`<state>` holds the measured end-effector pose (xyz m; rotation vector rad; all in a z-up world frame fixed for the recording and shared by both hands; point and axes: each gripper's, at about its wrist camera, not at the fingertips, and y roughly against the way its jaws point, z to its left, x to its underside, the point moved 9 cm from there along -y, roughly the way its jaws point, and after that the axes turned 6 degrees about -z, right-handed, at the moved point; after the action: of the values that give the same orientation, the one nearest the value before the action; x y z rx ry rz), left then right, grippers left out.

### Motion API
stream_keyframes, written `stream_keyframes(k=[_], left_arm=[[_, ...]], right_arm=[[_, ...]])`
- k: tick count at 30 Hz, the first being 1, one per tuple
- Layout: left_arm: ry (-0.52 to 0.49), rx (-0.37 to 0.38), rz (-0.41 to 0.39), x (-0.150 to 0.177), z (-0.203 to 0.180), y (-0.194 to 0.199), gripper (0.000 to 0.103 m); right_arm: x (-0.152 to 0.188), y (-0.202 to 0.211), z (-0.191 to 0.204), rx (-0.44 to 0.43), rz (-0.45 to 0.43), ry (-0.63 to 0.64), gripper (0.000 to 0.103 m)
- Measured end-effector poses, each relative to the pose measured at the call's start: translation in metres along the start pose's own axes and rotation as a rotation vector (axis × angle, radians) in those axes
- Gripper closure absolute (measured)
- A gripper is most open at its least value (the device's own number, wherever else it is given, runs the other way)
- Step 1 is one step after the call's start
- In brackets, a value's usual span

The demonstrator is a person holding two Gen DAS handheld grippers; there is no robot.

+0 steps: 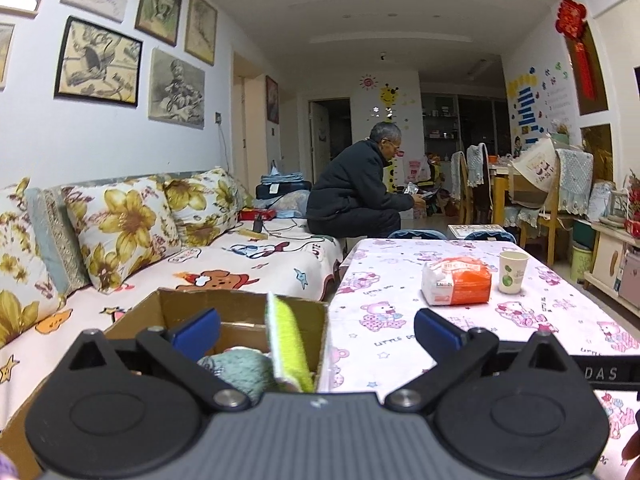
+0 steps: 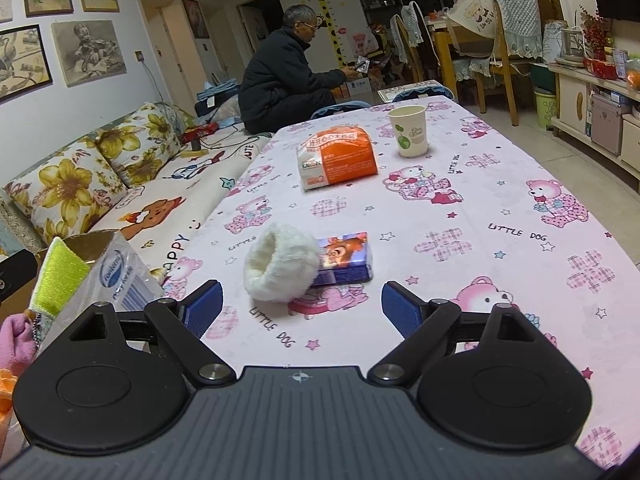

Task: Organize soft objects
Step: 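Move both open tools back over the white fluffy ring and blue tissue pack, then grasp the white fluffy ring with left tool while right tool approaches the blue tissue pack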

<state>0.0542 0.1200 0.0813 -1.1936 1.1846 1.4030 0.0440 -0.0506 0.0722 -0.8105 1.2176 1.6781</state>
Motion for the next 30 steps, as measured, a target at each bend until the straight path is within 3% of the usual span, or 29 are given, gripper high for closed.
stream_keyframes(k=[19,30], left_arm=[[-0.166,0.051,-0.029,0.013,-0.056,-0.005,0.001],[-0.251,0.159,0.032,0.041,-0.097,-0.020,0.001]], right_arm=[[0.009,-0.027,-0.030,0.063,0.057,-0.037,0.000],[0.009,-0.059,-0.045,0.038,0.073,-0.095,0.000]])
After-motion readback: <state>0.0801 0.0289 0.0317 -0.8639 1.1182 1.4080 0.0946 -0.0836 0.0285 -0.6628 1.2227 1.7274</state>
